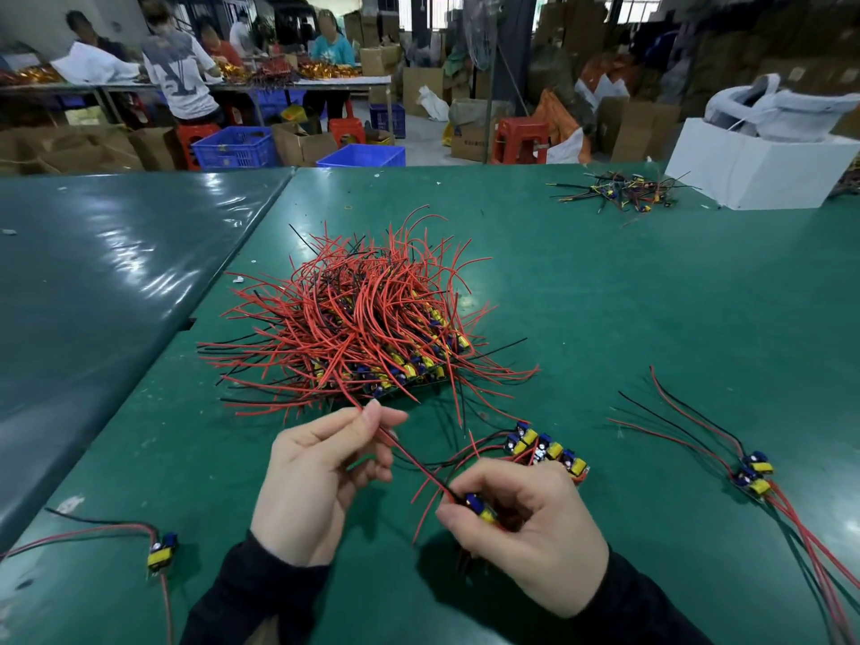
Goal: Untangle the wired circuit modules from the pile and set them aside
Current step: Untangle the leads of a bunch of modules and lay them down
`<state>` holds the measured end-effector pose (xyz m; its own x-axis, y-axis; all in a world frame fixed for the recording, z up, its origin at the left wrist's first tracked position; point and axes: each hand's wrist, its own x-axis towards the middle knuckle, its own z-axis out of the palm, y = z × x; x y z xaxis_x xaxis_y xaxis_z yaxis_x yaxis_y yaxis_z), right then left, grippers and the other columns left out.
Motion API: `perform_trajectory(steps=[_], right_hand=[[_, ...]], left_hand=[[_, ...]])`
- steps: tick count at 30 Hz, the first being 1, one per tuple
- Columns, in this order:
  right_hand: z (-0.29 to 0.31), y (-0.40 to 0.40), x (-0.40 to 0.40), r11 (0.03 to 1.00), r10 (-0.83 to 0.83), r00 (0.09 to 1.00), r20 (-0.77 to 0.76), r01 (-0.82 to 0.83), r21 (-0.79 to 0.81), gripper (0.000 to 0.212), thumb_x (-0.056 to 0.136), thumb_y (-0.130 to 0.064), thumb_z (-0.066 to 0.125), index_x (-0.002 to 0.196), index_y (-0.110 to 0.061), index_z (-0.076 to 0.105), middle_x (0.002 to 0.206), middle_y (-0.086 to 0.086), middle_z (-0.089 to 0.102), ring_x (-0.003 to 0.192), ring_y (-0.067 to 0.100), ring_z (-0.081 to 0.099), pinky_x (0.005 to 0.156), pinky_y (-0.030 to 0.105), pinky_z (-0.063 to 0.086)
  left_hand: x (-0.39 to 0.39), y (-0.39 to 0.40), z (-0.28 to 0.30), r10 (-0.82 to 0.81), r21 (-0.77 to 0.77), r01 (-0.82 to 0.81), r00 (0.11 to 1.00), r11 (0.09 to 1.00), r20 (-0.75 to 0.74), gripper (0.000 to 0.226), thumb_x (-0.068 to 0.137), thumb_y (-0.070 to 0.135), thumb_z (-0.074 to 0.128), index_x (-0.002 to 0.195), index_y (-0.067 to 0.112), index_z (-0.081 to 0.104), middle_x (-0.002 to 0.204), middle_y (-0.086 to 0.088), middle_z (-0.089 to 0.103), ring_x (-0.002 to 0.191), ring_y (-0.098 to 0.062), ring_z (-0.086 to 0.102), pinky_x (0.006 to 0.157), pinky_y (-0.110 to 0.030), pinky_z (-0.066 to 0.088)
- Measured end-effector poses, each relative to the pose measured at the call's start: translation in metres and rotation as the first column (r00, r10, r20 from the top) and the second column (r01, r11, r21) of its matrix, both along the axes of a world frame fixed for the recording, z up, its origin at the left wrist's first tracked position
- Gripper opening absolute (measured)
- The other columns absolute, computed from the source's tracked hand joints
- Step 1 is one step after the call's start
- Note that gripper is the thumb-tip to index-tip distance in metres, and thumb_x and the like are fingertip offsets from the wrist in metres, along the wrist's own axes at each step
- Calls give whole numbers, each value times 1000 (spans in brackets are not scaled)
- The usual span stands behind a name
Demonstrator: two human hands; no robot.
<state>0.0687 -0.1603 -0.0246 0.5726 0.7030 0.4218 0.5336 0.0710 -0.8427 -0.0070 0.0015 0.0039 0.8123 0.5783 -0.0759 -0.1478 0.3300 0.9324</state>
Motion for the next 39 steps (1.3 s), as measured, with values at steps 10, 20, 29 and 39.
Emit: perform_trajectory(steps=[10, 20, 29, 39], right_hand=[[3, -1, -2, 999, -4, 1000, -27, 5, 35, 10, 78, -25, 70, 70, -24, 65, 50, -7, 52, 42, 9, 41, 46, 20, 33], [-1, 3, 4, 996, -78, 917, -391, 91, 15, 38, 64, -36, 81, 90, -30, 55, 51, 1, 56, 39, 15, 42, 42, 22, 35], [14, -3, 3, 997, 23, 873, -487, -53, -49, 15, 73, -26, 70, 62, -16, 69, 44, 0, 55, 33, 7, 40, 37, 15, 33], [10, -22, -13, 999, 3, 897, -442, -17, -27, 16, 78, -19, 69, 64, -12, 68, 48, 4, 59, 41, 10, 48, 44, 18, 40]], left_hand=[[6, -6, -3, 219, -232, -161, 943, 959, 251, 26, 74, 30, 57, 73, 10, 73, 68, 1, 66, 61, -6, 60, 55, -16, 50], [9, -36, -21, 103, 159, -117, 990, 980, 93, 19, 71, 23, 63, 73, 11, 78, 67, 4, 66, 65, -6, 59, 56, -16, 48], [9, -30, -13, 150, -5, -150, 987, 989, 56, 18, 73, 17, 62, 66, 7, 76, 60, -3, 59, 56, -7, 60, 52, -19, 51], [8, -25, -11, 26, -176, -15, 998, 984, 63, 21, 74, 24, 60, 68, 9, 74, 70, -8, 67, 68, -17, 70, 53, -25, 55]])
